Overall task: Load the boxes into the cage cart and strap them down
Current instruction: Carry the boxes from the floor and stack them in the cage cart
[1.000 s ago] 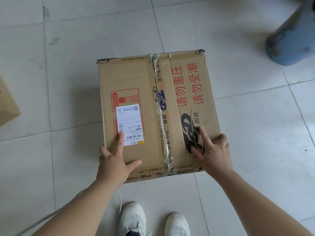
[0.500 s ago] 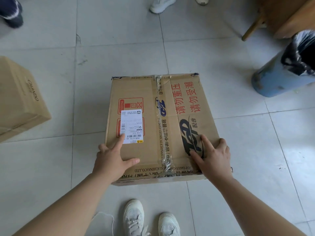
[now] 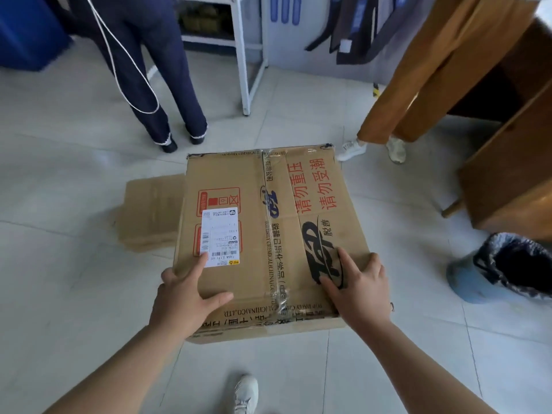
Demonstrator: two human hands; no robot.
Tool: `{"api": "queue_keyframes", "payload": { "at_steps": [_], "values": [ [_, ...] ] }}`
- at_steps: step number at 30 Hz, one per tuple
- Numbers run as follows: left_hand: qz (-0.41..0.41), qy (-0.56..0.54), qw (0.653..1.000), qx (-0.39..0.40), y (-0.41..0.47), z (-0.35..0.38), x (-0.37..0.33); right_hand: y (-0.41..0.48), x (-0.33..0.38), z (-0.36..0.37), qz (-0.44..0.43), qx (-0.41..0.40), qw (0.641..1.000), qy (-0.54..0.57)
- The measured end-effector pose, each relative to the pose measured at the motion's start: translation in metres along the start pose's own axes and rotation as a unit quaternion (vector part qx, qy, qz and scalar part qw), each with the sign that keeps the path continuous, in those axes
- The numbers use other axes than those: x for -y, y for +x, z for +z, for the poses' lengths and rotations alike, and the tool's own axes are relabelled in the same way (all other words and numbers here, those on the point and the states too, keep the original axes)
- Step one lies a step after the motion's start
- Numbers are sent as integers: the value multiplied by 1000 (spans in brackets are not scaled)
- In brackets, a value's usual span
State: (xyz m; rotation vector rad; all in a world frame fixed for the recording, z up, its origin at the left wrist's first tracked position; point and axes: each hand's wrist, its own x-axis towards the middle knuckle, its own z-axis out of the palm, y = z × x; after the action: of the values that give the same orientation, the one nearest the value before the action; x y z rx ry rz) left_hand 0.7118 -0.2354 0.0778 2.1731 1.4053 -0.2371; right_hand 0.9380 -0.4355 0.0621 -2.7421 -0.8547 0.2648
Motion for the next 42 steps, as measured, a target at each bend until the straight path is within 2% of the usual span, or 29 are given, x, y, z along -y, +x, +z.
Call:
{"api": "queue_keyframes", "payload": {
  "at_steps": [4,10,15,20,27,34,42],
  "values": [
    [-44,-36,996,-67,-74,-70,23,-18,61,-64,-86,0,996,-7],
    [-138,-91,973,-159,-180,-139,79,-61,154,-117,-220,8,975,-12],
    [-226,-120,943,-212,-265,-168,133,-108,233,-134,-332,17,943,-28],
    [-326,-160,894,-262,-362,-180,200,-182,321,-135,-442,45,895,-37],
    [-454,-188,811,-318,-503,-175,299,-324,431,-118,-592,58,804,-20],
    [-554,-204,730,-345,-658,-153,383,-500,503,-93,-690,96,718,15],
    [-671,-234,588,-386,-820,-108,423,-701,555,-77,-803,141,577,54]
  ]
}}
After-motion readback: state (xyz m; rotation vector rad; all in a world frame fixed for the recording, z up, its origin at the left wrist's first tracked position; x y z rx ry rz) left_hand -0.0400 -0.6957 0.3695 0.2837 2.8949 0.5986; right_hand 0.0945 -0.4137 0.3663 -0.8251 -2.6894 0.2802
